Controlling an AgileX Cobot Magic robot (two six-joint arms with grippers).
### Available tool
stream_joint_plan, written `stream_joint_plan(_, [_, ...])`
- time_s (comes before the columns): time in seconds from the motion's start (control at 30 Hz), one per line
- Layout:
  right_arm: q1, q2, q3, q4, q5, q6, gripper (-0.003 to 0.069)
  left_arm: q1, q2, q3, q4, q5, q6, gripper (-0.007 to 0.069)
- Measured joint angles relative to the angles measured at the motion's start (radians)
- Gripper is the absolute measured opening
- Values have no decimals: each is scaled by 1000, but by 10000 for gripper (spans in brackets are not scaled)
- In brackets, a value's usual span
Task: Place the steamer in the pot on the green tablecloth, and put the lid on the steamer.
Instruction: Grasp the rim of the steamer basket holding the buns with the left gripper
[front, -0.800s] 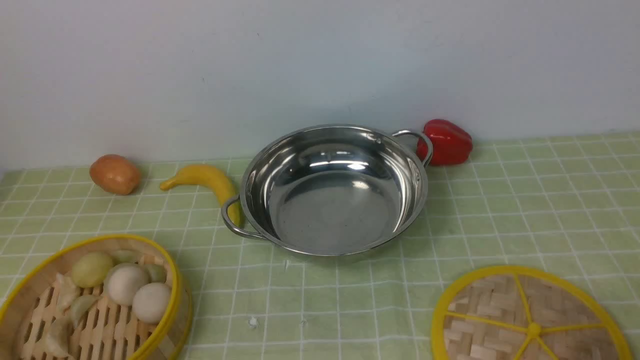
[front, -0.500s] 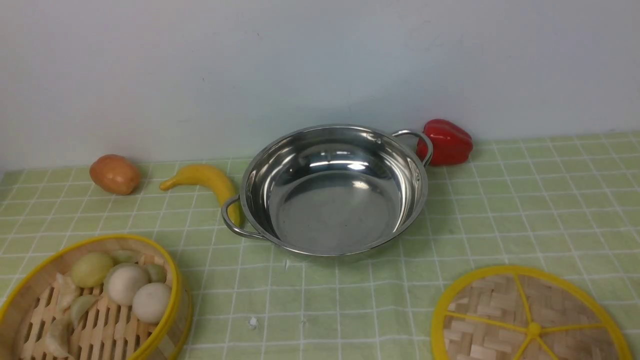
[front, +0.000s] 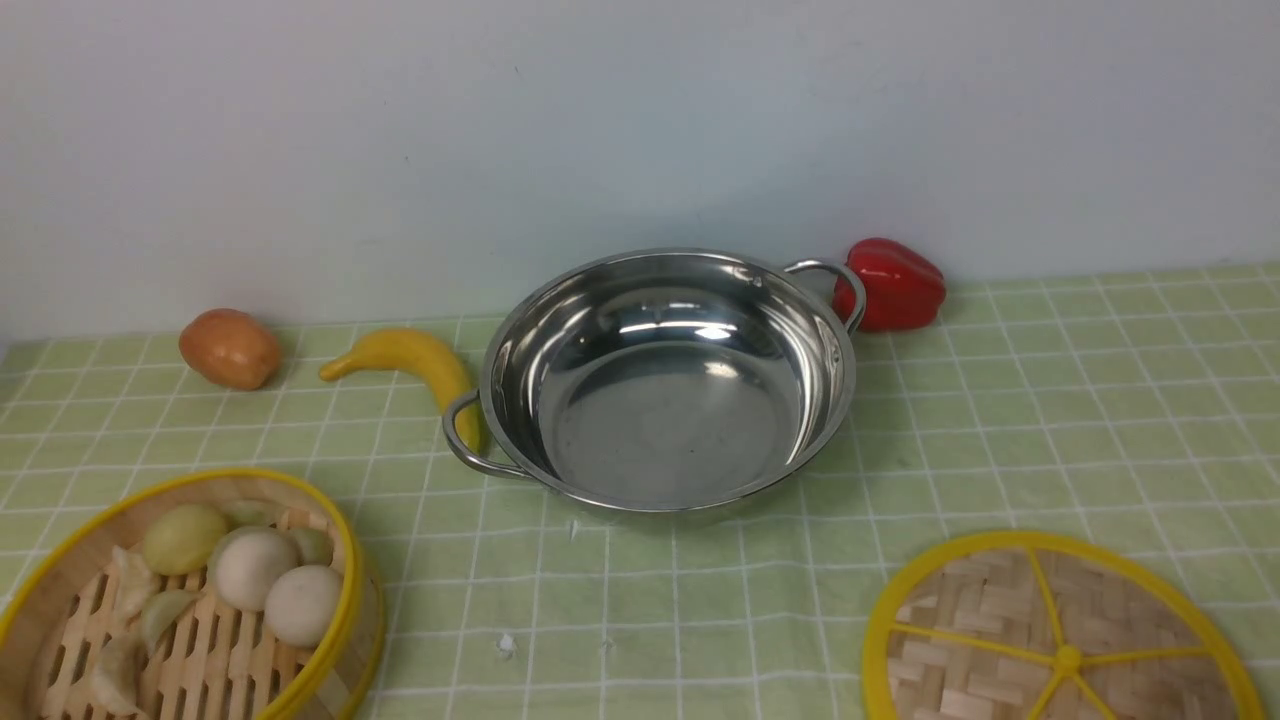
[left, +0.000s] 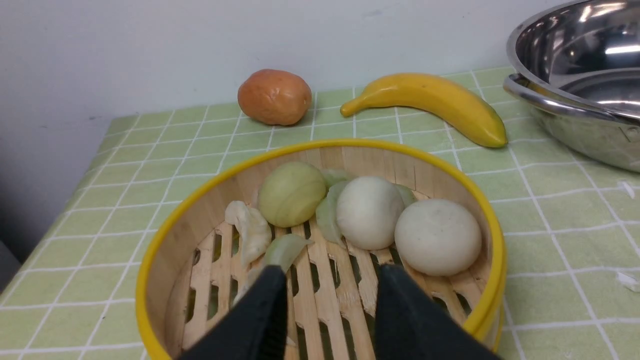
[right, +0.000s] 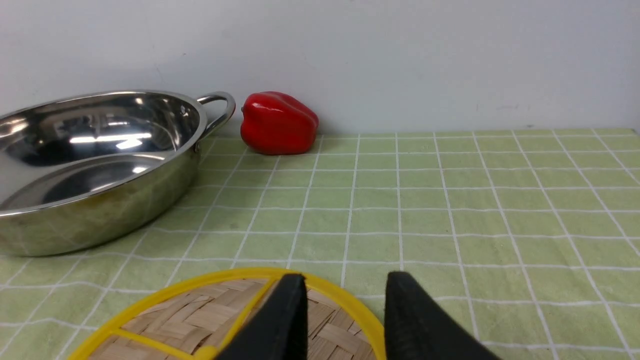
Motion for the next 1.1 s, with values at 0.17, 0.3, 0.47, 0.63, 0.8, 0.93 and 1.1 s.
stream_joint_plan(0.17, [0,0,0,0,0,0,240,0,0,0,0,0,0,243])
stream_joint_plan(0.3, [0,0,0,0,0,0,240,0,0,0,0,0,0,243])
stream_joint_plan(0.47, [0,0,0,0,0,0,240,0,0,0,-3,-3,0,243])
stream_joint_plan(0.63, [0,0,0,0,0,0,240,0,-2,0,-130,-104,-32,243])
stream_joint_plan(0.8, [0,0,0,0,0,0,240,0,-2,0,-311,-217,-48,243])
stream_joint_plan(0.93, [0,0,0,0,0,0,240,0,-2,0,-447,-302,-53,243])
stream_joint_plan(1.1, [0,0,0,0,0,0,240,0,-2,0,-559,-374,-56,243])
